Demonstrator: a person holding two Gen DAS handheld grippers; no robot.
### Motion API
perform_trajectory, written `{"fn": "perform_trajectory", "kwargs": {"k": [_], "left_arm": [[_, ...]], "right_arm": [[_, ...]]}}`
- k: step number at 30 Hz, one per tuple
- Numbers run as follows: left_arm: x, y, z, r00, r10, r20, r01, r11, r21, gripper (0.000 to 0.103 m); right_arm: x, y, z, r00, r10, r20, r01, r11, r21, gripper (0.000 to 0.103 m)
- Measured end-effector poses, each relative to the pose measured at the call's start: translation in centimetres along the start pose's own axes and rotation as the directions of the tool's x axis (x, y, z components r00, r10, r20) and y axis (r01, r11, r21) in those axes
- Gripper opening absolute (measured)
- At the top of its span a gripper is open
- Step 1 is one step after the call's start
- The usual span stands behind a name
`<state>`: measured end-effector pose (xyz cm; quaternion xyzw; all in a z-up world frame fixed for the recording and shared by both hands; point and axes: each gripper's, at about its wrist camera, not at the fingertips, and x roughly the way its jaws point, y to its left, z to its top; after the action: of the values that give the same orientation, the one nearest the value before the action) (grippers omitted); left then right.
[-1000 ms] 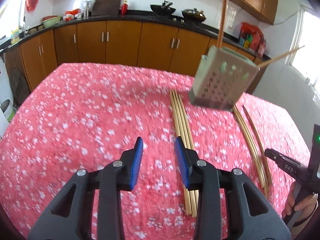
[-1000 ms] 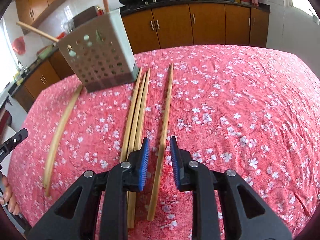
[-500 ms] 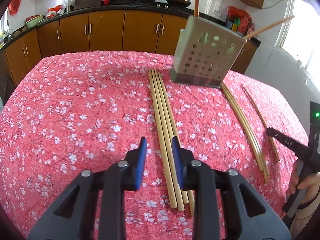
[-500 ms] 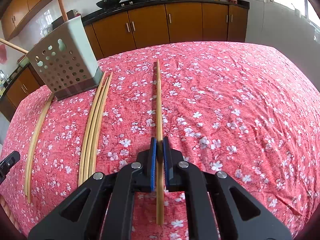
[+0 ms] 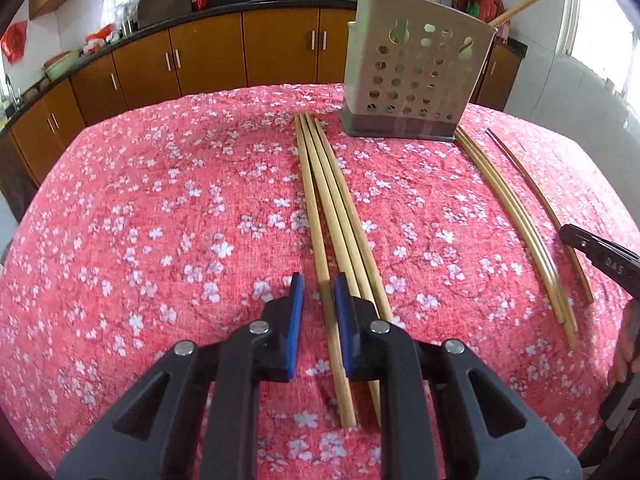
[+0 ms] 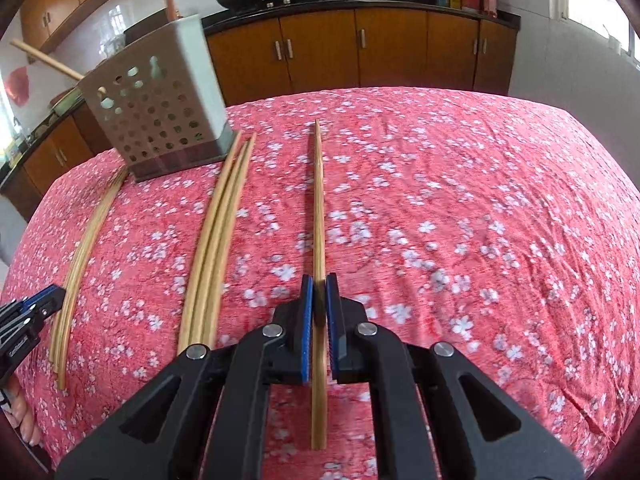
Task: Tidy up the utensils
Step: 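Lower and grasp another chopstick with the right tool while the left tool grasps one, then lift the left tool's chopstick over the holder while the right tool carries its chopstick there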
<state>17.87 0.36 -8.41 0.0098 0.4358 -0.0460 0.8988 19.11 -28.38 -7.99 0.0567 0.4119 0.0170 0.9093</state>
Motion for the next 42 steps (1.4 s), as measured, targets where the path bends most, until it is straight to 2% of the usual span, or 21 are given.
{"fn": "perform_trajectory", "kwargs": {"k": [3,6,10,15,21,29,42], "left_arm": [[0.4,0.6,0.4,1.0,0.019,0.0,-0.019,1.0,-0.021,0.009],[0.5,2.3,0.6,0.999,0.04,-0.003,-0.04,0.997,-0.066,0.008],[0.5,5.0,0.7,0.997,0.072,0.0,-0.071,0.991,-0.113,0.008],[0.1,7.0,0.3,1.0,0.023,0.015,-0.02,0.986,-0.167,0.009],[0.2,6.9,0.4,1.0,0.028,0.013,-0.026,0.987,-0.16,0.01],[0.5,6.2,0.5,0.998,0.057,0.008,-0.055,0.989,-0.137,0.01],[0.5,6.4,0.5,0.999,0.042,0.011,-0.04,0.988,-0.147,0.01]], "right_arm": [[0.0,0.3,0.0,1.0,0.001,-0.001,-0.001,1.0,-0.007,0.008],[0.1,0.0,0.2,1.0,0.005,-0.003,-0.005,1.0,-0.006,0.008],[0.3,-1.1,0.7,0.999,-0.047,0.004,0.047,0.999,0.011,0.008],[0.3,-2.8,1.0,0.997,-0.072,0.006,0.071,0.996,0.054,0.008],[0.4,-2.3,1.1,0.995,-0.099,0.004,0.099,0.995,0.031,0.008],[0.3,-2.4,1.0,0.996,-0.084,0.003,0.084,0.996,0.042,0.008],[0.4,-2.5,1.0,0.997,-0.078,0.002,0.078,0.996,0.05,0.009]]}}
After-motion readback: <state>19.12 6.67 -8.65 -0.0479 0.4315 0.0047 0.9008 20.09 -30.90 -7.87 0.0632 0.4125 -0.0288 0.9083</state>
